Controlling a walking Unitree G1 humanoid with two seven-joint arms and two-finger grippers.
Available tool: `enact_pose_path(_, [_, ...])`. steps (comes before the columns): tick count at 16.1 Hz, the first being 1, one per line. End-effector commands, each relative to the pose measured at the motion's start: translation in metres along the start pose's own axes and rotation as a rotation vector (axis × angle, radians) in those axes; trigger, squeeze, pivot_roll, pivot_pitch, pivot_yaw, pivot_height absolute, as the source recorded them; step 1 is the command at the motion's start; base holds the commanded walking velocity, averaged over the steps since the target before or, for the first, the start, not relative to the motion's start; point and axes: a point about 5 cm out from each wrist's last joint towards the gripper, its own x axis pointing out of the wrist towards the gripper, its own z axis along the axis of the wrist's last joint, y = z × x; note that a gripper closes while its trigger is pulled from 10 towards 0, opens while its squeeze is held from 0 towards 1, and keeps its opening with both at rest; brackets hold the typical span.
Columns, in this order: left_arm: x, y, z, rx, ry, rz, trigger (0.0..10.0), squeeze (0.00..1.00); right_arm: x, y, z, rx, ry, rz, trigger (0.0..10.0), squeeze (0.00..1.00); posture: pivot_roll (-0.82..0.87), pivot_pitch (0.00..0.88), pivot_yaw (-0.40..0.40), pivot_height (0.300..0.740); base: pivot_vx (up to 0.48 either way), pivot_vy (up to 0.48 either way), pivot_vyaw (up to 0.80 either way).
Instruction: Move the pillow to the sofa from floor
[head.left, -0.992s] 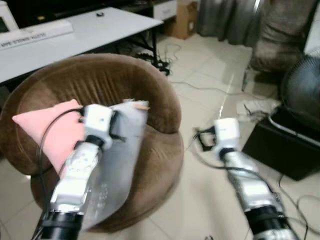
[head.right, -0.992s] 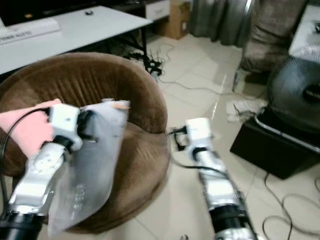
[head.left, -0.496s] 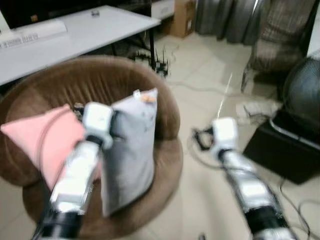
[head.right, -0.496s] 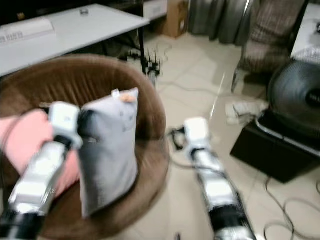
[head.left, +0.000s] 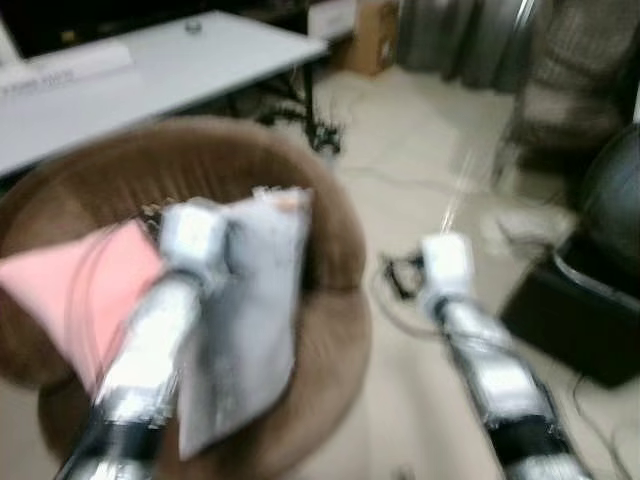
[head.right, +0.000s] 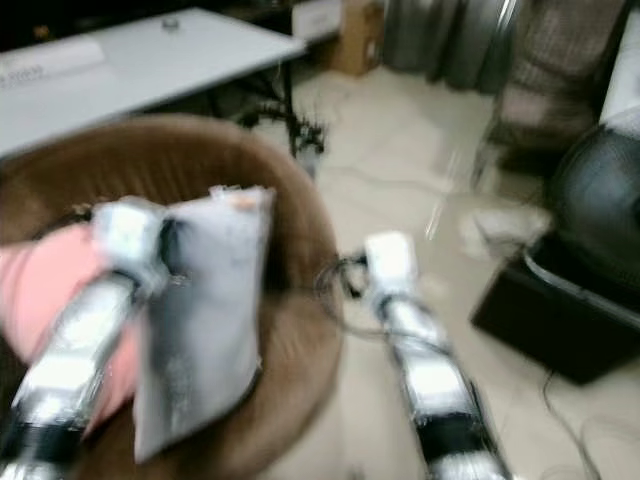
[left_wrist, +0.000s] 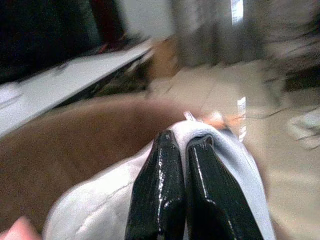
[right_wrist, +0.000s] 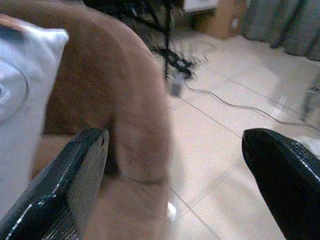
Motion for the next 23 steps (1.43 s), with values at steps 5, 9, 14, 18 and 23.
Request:
enact_pose_path(5, [0.038,-0.016,0.046,0.096,-0.174,-0.223,10.0,0.00,0.004,0.010,0.013,-0.017,-0.044,0.042,10.0,0.00,0.11,0.000,0.019,0.740,0.405,0.000,0.00])
enact_pose_path(9, [0.051,0.010,0.019,0.115,0.025,-0.110,10.0,0.00,-0.004,0.017,0.011,-0.049,-0.030,0.150,10.0,0.00,0.09,0.000,0.010,0.740,0.093,0.000,0.00])
enact_pose_path(14, [0.040,0.046,-0.024,0.155,0.275,0.045,10.0,0.00,-0.012,0.026,0.016,-0.107,-0.029,0.376,10.0,0.00,0.06,0.000,-0.017,0.740,0.000,0.000,0.00])
enact_pose_path(18, [0.028,0.077,-0.034,0.205,0.366,0.180,10.0,0.00,-0.017,0.037,0.017,-0.123,-0.018,0.519,10.0,0.00,0.06,0.000,-0.027,0.740,0.000,0.000,0.00])
enact_pose_path(23, [0.003,0.126,-0.040,0.298,0.493,0.327,10.0,0.00,-0.015,0.068,0.023,-0.136,-0.049,0.704,10.0,0.00,0.07,0.000,-0.020,0.740,0.000,0.000,0.00])
